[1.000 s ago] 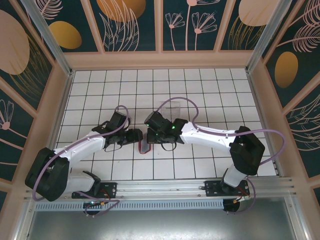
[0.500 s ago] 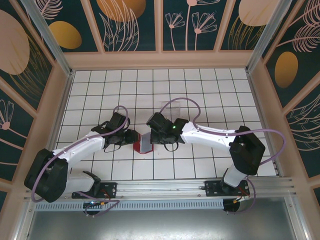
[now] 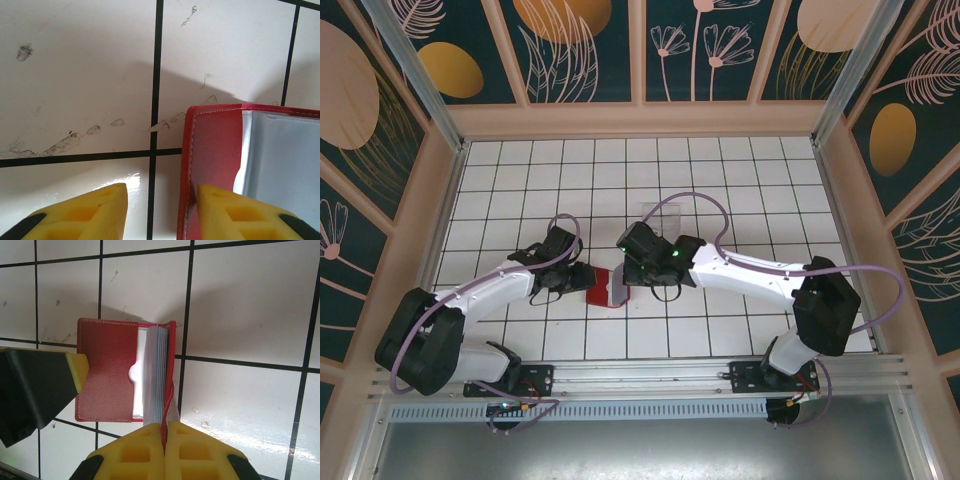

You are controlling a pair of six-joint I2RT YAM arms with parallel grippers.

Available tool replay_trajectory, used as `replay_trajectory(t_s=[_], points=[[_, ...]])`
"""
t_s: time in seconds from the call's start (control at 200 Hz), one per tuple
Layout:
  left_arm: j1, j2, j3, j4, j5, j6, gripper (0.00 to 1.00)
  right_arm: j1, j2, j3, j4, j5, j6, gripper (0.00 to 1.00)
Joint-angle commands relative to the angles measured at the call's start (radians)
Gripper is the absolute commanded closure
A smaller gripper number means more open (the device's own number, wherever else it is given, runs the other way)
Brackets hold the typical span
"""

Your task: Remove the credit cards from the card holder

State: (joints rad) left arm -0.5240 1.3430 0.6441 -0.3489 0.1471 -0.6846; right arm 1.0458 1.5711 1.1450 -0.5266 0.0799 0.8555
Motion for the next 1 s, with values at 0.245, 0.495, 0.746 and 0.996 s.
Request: replay_trajectory(t_s=[0.245, 0.495, 0.746, 0.996], points=[[-0.003, 0.003, -0.008, -0.034, -0.043, 0.028, 0.59, -0.006, 0.017, 0.084, 0.040, -0.056, -0.024, 1.00], [-0.004, -0.015, -0.001, -0.063, -0.089, 0.025, 0.60, -0.006, 0.059, 0.118, 0.044, -0.060, -0.043, 1.00], [-0.004, -0.018, 0.023, -0.048, -0.058, 0.040, 0.58, -0.006, 0.081, 0.142, 0.045, -0.098, -0.062, 1.00], [-0.003, -0.005, 0.046, 0.011, 0.047, 0.046, 0.60, -0.017, 0.058, 0.122, 0.014, -0.077, -0.072, 1.00]])
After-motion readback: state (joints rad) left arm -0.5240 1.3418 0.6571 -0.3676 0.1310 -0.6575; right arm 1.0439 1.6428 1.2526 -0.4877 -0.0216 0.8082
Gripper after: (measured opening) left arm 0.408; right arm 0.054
